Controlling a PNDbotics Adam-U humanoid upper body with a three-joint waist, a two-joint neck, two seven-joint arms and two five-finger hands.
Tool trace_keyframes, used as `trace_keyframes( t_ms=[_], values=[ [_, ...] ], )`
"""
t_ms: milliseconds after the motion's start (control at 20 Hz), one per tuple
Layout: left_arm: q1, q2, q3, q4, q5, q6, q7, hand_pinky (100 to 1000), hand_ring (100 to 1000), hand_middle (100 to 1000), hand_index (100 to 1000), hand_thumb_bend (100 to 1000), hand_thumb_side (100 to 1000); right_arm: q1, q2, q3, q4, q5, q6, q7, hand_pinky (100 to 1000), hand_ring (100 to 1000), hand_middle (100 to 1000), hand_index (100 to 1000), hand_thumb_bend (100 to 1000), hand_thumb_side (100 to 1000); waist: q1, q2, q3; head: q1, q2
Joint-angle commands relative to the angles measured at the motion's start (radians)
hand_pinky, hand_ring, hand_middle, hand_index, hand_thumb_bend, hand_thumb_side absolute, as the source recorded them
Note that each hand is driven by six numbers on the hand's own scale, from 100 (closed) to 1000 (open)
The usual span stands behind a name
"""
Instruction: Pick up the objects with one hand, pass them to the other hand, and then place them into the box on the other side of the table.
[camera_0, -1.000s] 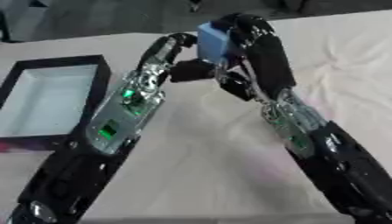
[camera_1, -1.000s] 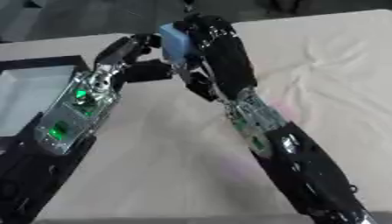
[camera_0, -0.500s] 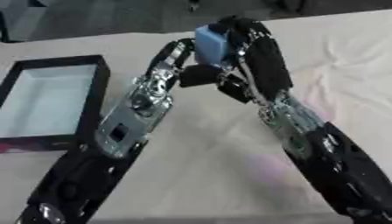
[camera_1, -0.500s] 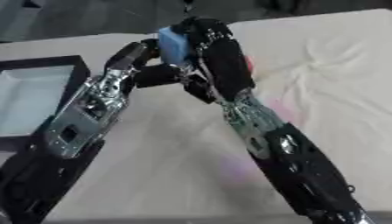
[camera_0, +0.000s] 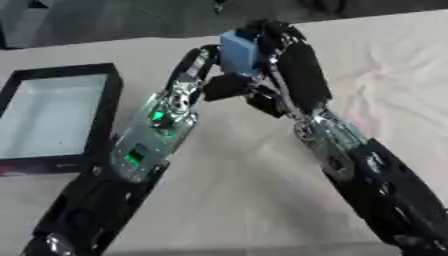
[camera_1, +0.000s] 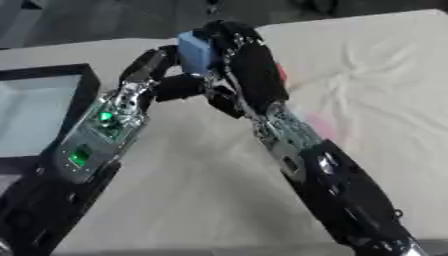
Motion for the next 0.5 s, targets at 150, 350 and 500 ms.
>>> trace_keyframes(
  t_ms=[150, 350, 500],
  values=[
    [-0.018, 0.017, 0.037, 0.005, 0.030, -0.001, 0.066, 494, 927, 499, 401, 100, 406, -0.009, -0.001, 0.013, -0.005, 0.014, 0.023, 0.047, 823, 837, 723, 830, 476, 100, 0.002, -0.033, -0.002, -0.001, 0.004],
    [-0.018, 0.022, 0.050, 0.013, 0.038, -0.004, 0.102, 480, 916, 480, 385, 100, 358, -0.006, -0.009, 0.015, -0.001, 0.041, 0.052, 0.103, 856, 898, 790, 879, 519, 112, 0.000, -0.036, -0.004, 0.004, 0.002],
    [-0.019, 0.030, 0.054, 0.019, 0.031, -0.004, 0.113, 475, 911, 472, 380, 100, 328, -0.004, -0.017, 0.018, 0.001, 0.059, 0.075, 0.150, 870, 935, 833, 907, 532, 165, -0.002, -0.038, -0.007, 0.009, 0.002]
  ],
)
